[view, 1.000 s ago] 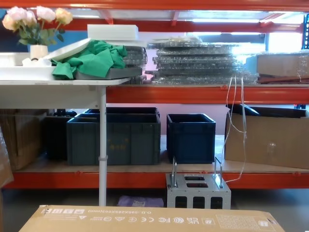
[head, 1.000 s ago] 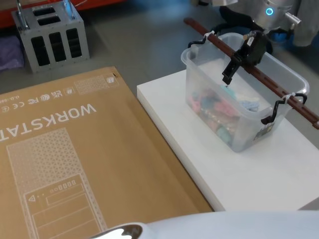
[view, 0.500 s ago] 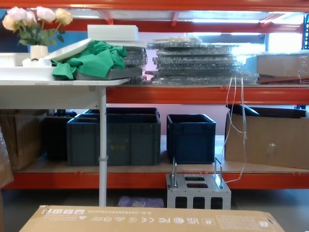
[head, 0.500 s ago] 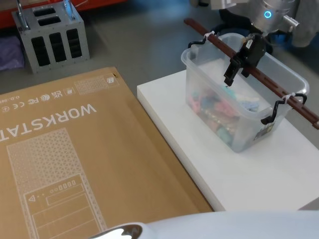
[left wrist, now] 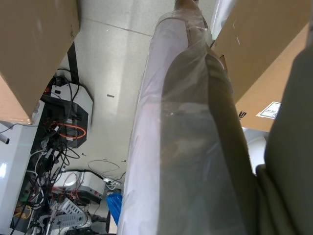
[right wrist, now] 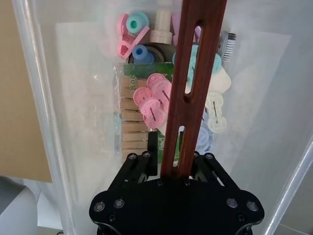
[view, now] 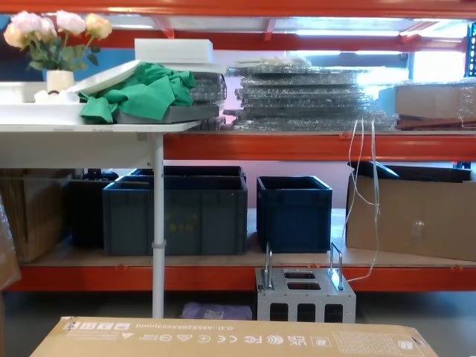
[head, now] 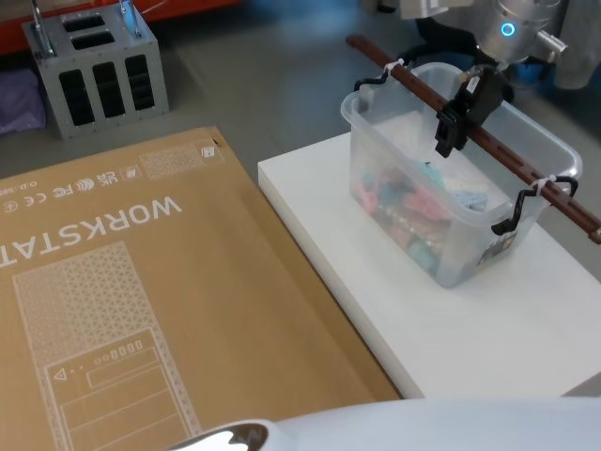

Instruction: Use one hand to grasp the basket and place it at the designated location.

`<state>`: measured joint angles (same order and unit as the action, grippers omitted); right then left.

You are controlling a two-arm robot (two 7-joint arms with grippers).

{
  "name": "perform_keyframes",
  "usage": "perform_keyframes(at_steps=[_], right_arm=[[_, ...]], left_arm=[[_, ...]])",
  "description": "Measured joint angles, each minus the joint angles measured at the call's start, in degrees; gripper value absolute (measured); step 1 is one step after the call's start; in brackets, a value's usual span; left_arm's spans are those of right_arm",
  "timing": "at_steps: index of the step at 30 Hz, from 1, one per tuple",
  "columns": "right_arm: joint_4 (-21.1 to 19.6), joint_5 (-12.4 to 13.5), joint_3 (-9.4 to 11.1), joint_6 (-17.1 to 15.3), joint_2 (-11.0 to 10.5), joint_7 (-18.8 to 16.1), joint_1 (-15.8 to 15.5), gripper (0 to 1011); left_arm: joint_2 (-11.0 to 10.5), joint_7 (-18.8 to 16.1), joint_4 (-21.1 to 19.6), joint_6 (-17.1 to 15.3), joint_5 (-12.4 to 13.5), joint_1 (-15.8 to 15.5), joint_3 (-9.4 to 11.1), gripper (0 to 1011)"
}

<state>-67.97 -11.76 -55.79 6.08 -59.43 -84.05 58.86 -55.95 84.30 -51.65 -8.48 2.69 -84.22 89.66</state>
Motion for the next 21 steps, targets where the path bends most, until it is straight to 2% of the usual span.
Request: perform_keyframes(at_steps=[3, 4, 10, 21], right_arm=[[0.0, 0.0, 0.0, -0.1, -0.2, 0.0, -0.1, 234], [0.0, 0.0, 0.1, -0.2, -0.2, 0.1, -0.1, 167], [0.0, 0.1, 0.2, -0.5, -0.4, 0.1, -0.3, 0], [0.3, 0.1, 0.4, -0.6, -0.3, 0.1, -0.2, 0]], left_arm=[[0.0, 0.0, 0.0, 0.0, 0.0, 0.0, 0.0, 0], [0.0, 0.0, 0.0, 0.0, 0.0, 0.0, 0.0, 0], [0.0, 0.0, 0.0, 0.0, 0.0, 0.0, 0.0, 0], [0.0, 0.0, 0.0, 0.0, 0.0, 0.0, 0.0, 0]])
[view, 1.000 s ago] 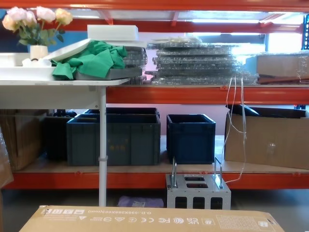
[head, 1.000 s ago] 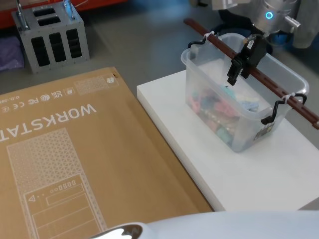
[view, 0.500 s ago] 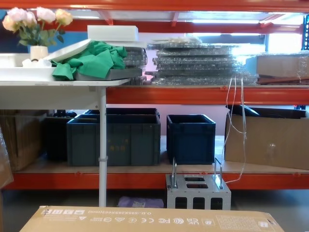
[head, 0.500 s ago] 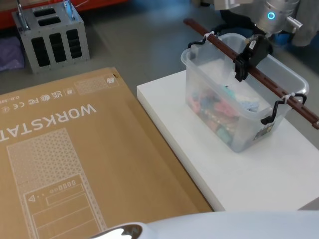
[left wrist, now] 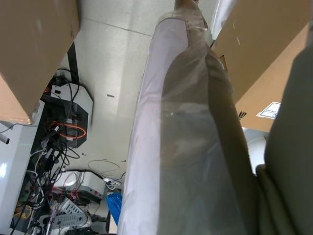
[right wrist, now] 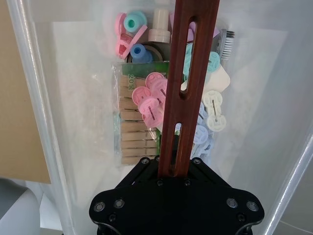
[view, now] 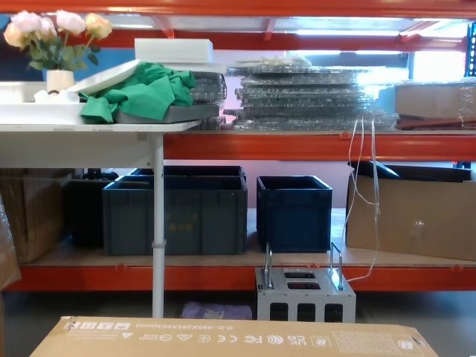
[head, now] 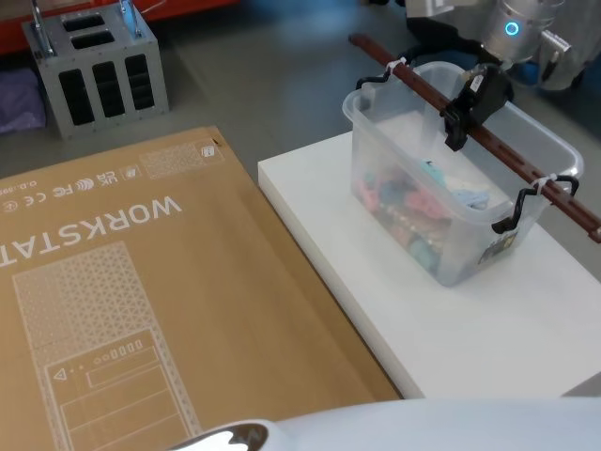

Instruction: Use one hand to grasp the basket and place it at the designated location.

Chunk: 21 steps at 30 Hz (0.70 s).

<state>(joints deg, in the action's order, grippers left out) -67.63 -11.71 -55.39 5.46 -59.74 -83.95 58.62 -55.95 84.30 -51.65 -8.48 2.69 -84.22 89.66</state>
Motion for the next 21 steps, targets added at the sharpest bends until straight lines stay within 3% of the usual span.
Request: perform_keyframes(at_steps=[12, 21], right_arm=[[-0.7, -0.1, 0.2, 0.2, -0.3, 0.0, 0.1, 0], [-3.6, 0.3, 1.6, -0.2, -1.8, 0.0, 0.9, 0]], left_arm=[[0.0, 0.0, 0.0, 0.0, 0.0, 0.0, 0.0, 0], [0.0, 0.0, 0.0, 0.0, 0.0, 0.0, 0.0, 0]])
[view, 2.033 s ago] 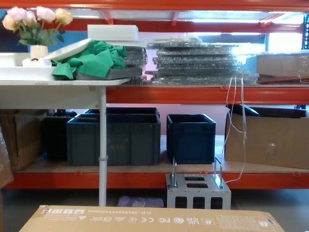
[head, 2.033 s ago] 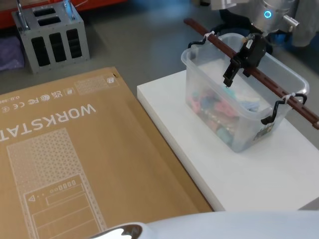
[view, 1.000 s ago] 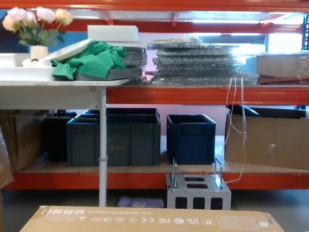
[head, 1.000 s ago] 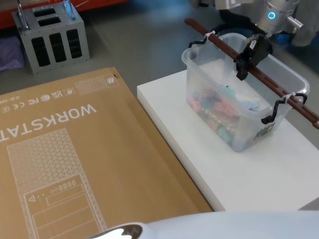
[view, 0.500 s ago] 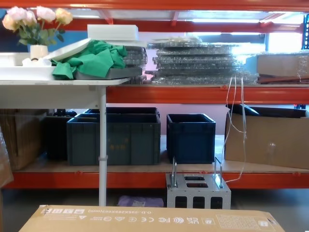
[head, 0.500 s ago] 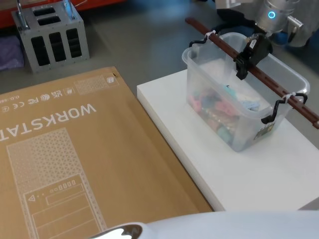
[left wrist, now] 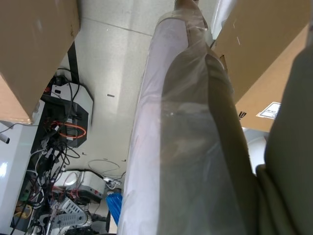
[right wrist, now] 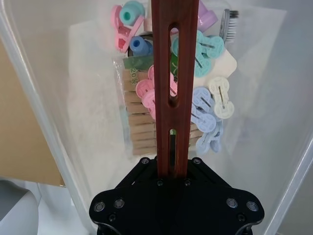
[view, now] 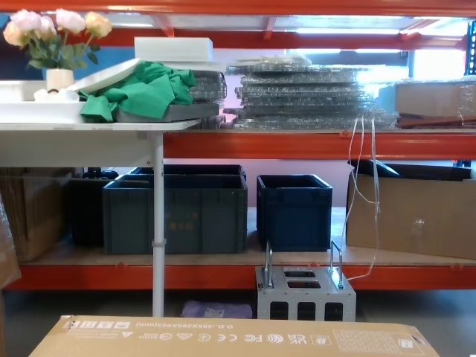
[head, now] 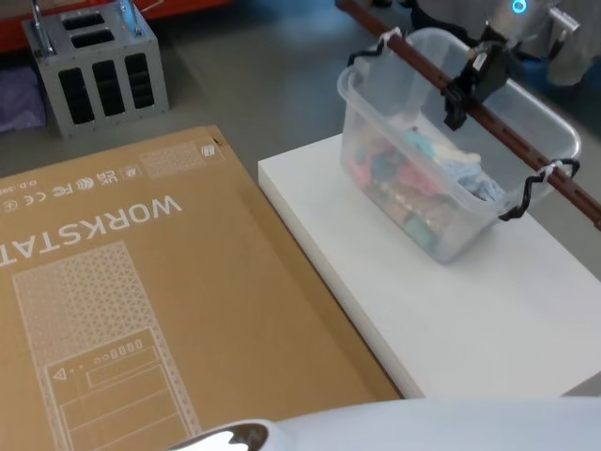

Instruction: Use one hand to grasp the basket and place it at the designated location.

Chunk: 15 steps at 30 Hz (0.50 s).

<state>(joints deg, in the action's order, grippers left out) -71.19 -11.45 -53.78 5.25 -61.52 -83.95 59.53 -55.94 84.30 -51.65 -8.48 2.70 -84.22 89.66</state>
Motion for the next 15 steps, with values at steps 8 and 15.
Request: perform_keyframes(at_steps=[8, 15], right_arm=[[-1.2, 0.1, 0.8, -0.1, -0.5, -0.3, 0.7, 0], [-1.6, -0.4, 1.1, 0.8, -0.4, -0.9, 2.0, 0]], left_arm=[[0.0, 0.0, 0.0, 0.0, 0.0, 0.0, 0.0, 0], [0.0, 0.0, 0.0, 0.0, 0.0, 0.0, 0.0, 0]])
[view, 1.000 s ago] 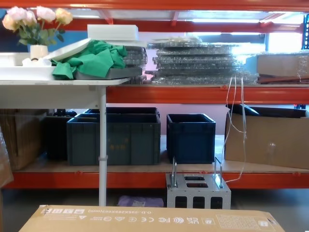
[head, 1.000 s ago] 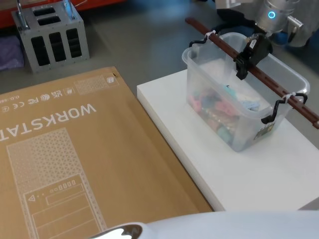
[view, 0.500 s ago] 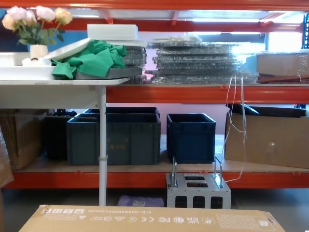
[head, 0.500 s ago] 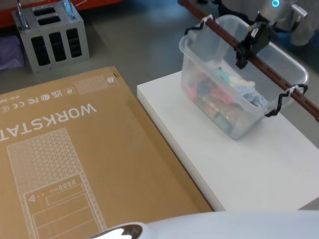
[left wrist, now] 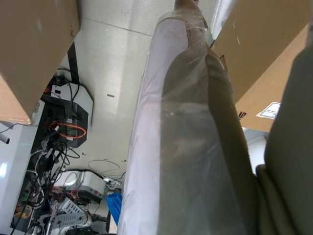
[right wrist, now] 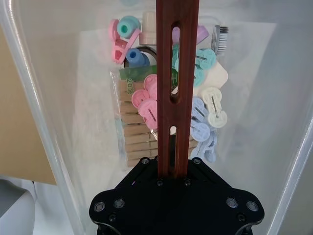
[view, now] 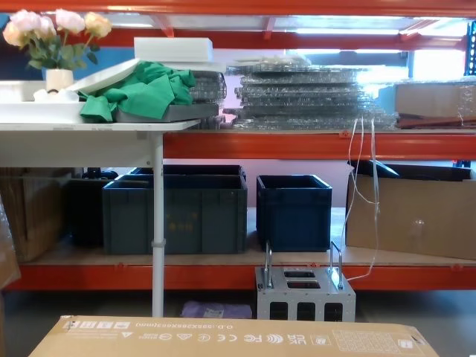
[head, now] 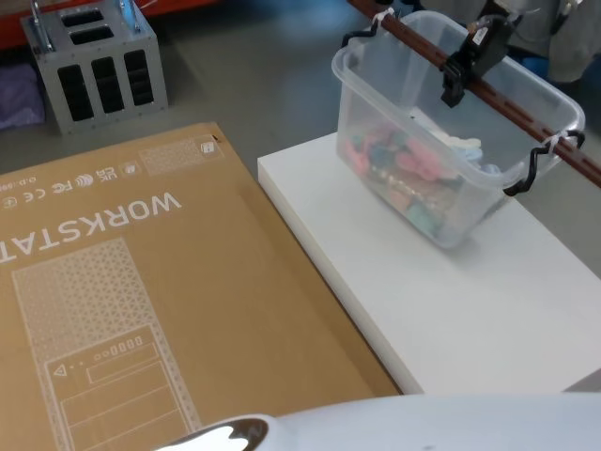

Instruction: Use one hand to grasp the basket and place it at the designated location.

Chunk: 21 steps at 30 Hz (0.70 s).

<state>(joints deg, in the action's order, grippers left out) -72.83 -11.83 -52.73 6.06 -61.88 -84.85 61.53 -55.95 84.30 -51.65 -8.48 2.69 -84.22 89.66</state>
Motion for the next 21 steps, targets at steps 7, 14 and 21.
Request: perform_keyframes(at_steps=[7, 14, 21], right_arm=[[-0.3, -1.0, -0.2, 2.0, 0.7, -0.4, 1.3, 0], [-1.2, -2.4, -1.4, 5.5, 2.6, -0.8, 3.7, 0], [-1.9, -2.9, -2.6, 7.2, 3.7, -1.1, 5.1, 0]], left_arm=[[0.0, 0.0, 0.0, 0.0, 0.0, 0.0, 0.0, 0], [0.0, 0.0, 0.0, 0.0, 0.0, 0.0, 0.0, 0], [0.0, 0.0, 0.0, 0.0, 0.0, 0.0, 0.0, 0]])
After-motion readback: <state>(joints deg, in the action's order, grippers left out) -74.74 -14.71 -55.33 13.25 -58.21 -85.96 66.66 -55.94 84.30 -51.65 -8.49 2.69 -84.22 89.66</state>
